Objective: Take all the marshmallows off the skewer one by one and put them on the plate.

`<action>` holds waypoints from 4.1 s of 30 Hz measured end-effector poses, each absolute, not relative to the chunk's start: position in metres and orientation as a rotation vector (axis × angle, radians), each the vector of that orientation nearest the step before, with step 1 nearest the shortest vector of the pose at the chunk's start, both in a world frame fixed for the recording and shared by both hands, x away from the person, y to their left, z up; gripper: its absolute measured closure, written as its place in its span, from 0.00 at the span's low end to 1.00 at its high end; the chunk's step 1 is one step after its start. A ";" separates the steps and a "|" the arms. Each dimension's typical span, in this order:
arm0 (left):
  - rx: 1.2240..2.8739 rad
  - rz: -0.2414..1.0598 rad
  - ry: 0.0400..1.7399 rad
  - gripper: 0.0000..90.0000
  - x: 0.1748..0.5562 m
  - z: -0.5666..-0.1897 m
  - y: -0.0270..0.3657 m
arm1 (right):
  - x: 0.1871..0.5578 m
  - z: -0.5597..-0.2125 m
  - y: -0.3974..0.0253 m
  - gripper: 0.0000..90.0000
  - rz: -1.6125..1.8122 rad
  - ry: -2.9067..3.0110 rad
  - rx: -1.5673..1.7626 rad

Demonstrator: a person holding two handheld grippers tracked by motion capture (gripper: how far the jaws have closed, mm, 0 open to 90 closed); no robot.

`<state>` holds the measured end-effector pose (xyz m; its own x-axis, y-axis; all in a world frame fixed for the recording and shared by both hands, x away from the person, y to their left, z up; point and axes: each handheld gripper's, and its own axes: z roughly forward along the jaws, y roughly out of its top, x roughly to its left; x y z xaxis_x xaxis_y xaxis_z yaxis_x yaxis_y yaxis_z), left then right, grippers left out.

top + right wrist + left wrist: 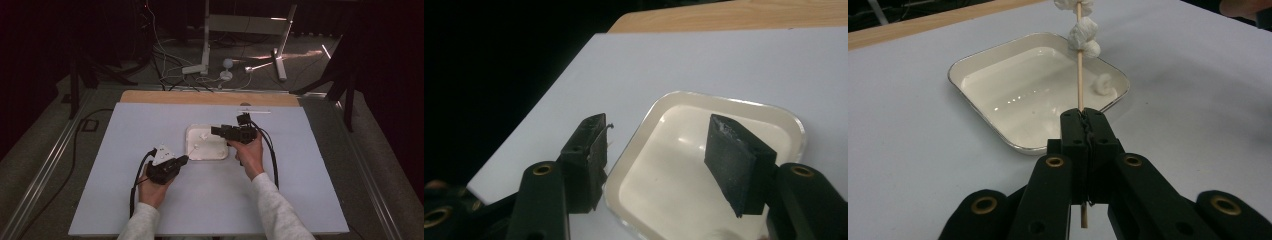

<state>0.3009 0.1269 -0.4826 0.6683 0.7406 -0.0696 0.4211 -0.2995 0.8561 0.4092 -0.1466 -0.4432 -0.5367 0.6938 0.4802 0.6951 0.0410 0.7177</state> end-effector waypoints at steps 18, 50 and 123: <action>1.905 0.411 0.881 1.00 0.298 -0.479 0.128 | 0.396 -0.453 -0.129 0.18 -1.603 -2.177 -1.351; 1.875 0.375 0.810 1.00 0.298 -0.477 0.129 | 0.396 -0.444 -0.122 0.87 -1.610 -2.022 -1.376; 1.862 0.434 0.948 1.00 0.300 -0.481 0.148 | 0.403 -0.436 -0.116 0.21 -1.554 -2.326 -1.327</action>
